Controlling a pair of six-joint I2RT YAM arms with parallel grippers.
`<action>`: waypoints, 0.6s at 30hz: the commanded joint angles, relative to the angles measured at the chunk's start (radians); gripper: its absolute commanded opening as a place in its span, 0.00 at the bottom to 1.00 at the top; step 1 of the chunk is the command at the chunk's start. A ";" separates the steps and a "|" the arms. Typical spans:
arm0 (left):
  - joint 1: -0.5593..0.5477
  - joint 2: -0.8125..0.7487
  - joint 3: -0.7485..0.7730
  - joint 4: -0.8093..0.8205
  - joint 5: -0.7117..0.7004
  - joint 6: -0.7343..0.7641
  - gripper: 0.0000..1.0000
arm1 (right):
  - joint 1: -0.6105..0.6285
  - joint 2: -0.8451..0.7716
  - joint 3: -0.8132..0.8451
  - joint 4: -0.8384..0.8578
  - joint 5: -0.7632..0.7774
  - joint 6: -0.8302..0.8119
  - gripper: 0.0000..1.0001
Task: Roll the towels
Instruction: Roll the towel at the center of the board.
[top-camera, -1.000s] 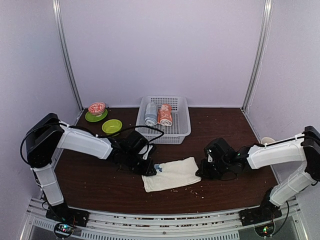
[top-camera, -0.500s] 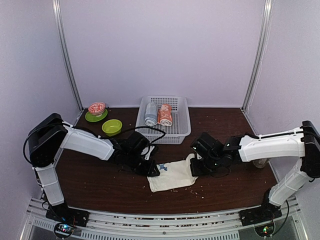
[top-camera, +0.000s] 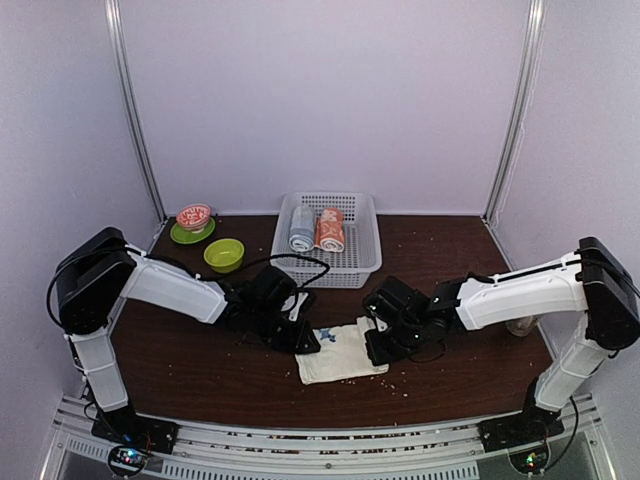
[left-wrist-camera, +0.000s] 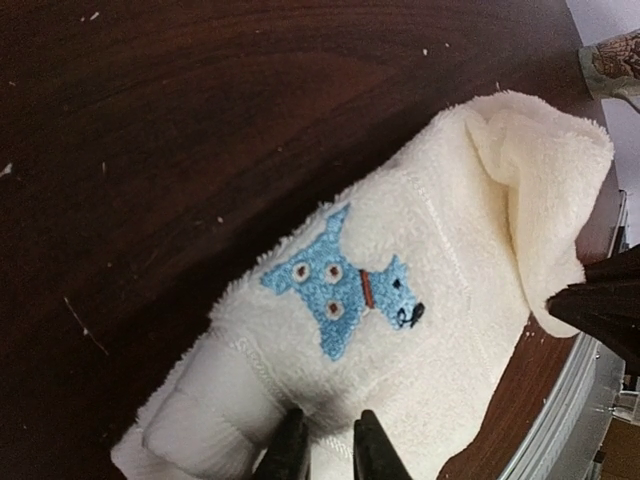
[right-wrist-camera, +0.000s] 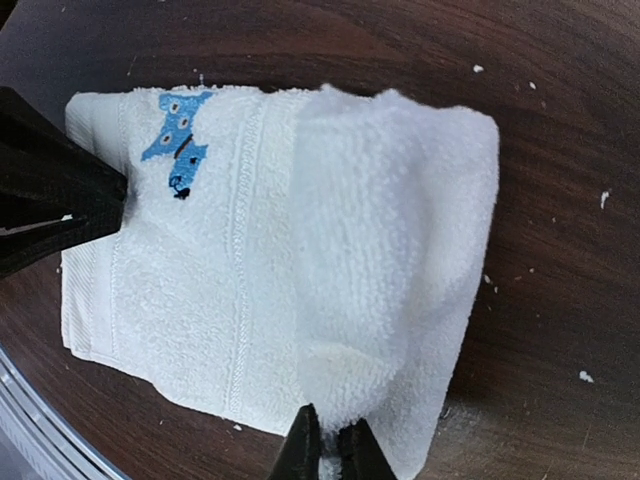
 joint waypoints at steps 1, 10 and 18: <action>-0.005 -0.059 -0.004 -0.003 0.005 -0.003 0.17 | 0.004 0.024 -0.028 0.072 -0.028 0.000 0.14; -0.005 -0.079 0.064 0.014 0.050 -0.019 0.18 | -0.018 0.064 -0.063 0.220 -0.088 0.071 0.27; -0.005 -0.004 0.122 0.138 0.118 -0.079 0.17 | -0.026 0.062 -0.109 0.286 -0.105 0.090 0.40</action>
